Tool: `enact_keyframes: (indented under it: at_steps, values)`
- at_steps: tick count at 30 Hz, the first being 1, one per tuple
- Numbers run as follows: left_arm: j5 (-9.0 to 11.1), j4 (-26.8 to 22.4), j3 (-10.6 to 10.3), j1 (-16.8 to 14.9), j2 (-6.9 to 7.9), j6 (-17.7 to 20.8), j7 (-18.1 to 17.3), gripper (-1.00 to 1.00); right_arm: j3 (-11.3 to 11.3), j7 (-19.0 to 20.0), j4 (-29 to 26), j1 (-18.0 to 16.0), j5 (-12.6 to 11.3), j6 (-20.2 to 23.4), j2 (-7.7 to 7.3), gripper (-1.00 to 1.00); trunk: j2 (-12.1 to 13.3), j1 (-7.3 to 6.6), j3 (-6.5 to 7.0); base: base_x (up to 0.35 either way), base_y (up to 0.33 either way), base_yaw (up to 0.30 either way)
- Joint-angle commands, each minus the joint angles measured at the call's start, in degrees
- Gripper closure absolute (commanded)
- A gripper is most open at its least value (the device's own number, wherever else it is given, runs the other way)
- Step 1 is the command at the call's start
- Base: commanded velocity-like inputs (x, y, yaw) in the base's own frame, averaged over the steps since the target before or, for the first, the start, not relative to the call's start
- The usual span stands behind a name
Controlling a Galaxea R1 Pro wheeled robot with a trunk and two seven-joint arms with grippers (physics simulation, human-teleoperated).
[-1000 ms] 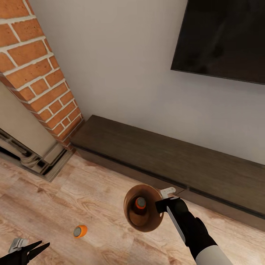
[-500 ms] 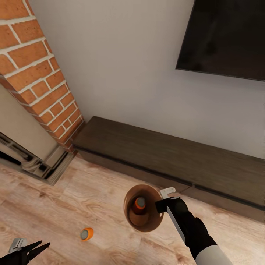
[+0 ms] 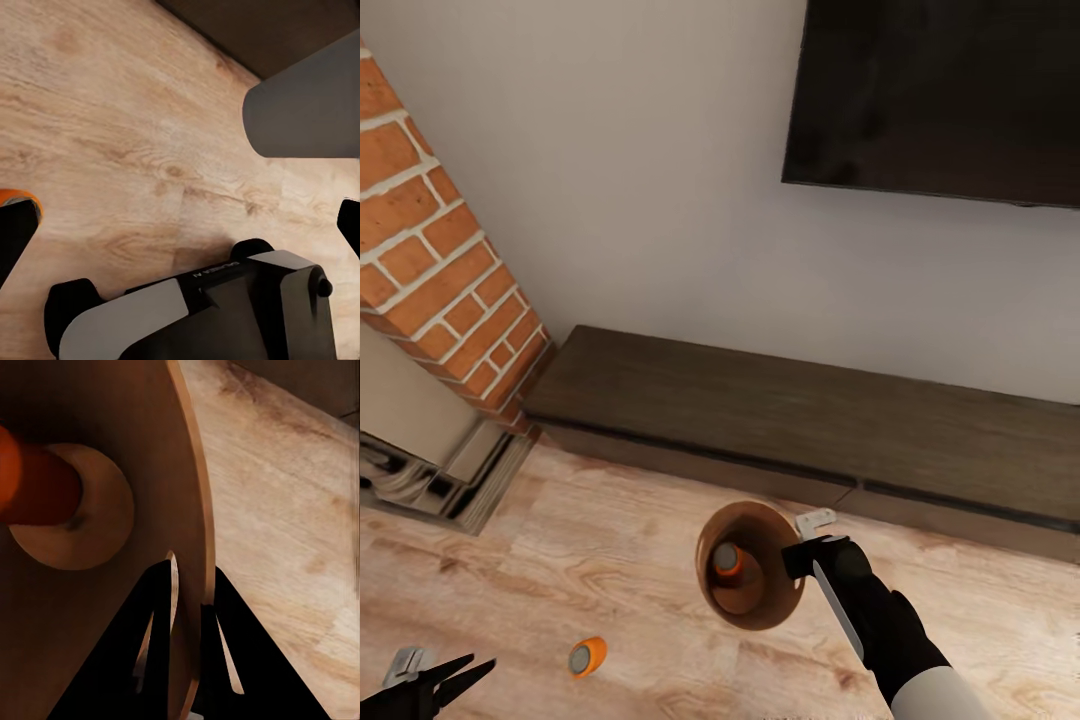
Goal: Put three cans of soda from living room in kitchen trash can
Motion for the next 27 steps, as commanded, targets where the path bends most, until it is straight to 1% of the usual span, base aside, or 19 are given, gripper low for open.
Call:
enact_keyframes:
  at_steps: [1,5,8,13,23,27]
  values:
    - [0.0,0.0,0.0,0.0,0.0,0.0,0.0,-1.0,-0.1,0.8,0.0,0.0,-1.2,0.0,0.02,1.0,0.0,0.0,0.0,0.0,0.004,-0.268]
    - [0.0,0.0,0.0,0.0,-0.07,0.0,0.0,-1.0,-0.1,0.8,0.0,0.0,-1.2,0.0,0.02,1.0,0.0,0.0,0.0,0.0,0.002,-0.256]
    - [0.0,0.1,0.0,0.0,-0.07,0.0,0.0,-1.0,-0.1,0.8,0.0,0.0,-1.2,0.0,0.02,1.0,0.0,0.0,0.0,0.0,0.001,-0.153]
    - [0.0,0.1,0.0,0.0,-0.09,0.0,0.0,-1.0,-0.1,0.7,0.0,0.0,-1.2,0.0,0.02,1.0,0.0,0.0,0.0,-0.061,0.04,-0.039]
    - [0.0,0.1,0.0,0.0,-0.09,0.0,0.0,-1.0,-0.1,0.7,0.0,0.0,-1.2,0.0,0.02,1.0,0.0,0.0,0.0,-0.228,0.177,-0.005]
    - [0.0,0.1,0.0,0.0,-0.09,0.0,0.1,-1.0,-0.1,0.7,0.0,0.0,-1.2,0.0,0.02,1.0,0.0,0.0,0.0,-0.08,0.063,0.0]
